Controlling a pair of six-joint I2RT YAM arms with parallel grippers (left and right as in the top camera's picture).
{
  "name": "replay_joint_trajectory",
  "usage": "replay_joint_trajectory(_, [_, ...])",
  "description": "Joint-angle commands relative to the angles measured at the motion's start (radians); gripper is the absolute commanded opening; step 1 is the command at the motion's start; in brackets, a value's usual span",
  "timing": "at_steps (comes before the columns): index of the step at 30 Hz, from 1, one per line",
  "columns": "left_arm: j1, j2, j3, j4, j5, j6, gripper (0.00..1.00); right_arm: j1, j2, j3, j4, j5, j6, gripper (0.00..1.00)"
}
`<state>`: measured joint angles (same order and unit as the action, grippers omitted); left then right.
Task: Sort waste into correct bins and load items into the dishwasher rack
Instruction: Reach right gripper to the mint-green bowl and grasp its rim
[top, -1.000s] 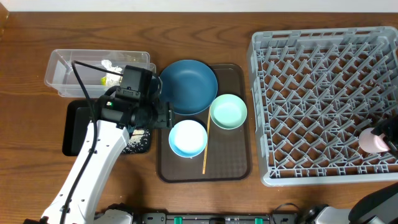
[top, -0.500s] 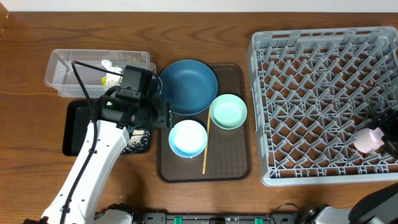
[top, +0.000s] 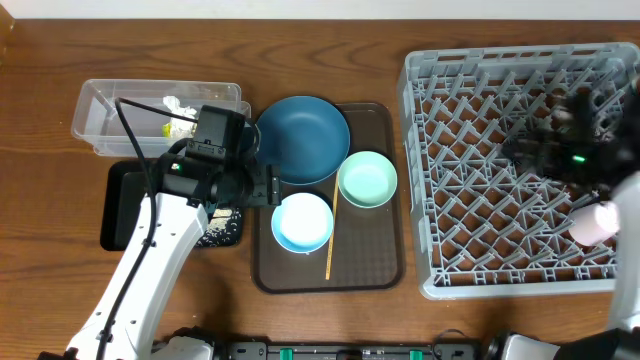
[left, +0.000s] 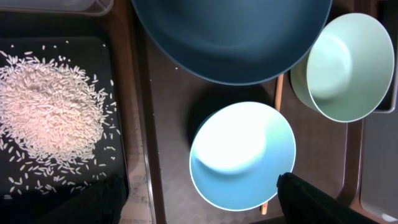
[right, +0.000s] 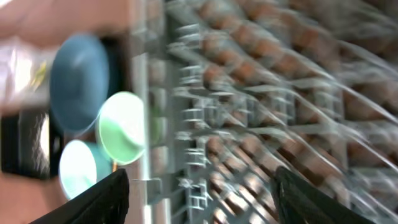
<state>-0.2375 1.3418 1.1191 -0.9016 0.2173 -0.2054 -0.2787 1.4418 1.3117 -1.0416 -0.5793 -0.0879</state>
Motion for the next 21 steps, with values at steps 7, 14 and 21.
replay_joint_trajectory(7, [0.003,-0.001,-0.002,-0.018,-0.013,0.006,0.81,0.447,0.05,0.016,0.179,0.186,-0.032,0.67])
replay_joint_trajectory(14, [0.003,0.002,-0.003,-0.018,-0.013,0.006,0.81,0.655,0.184,0.016,0.274,0.384,0.038,0.72])
replay_joint_trajectory(21, [0.047,0.003,-0.003,-0.104,-0.196,-0.133,0.81,0.716,0.343,0.016,0.313,0.502,0.153,0.71])
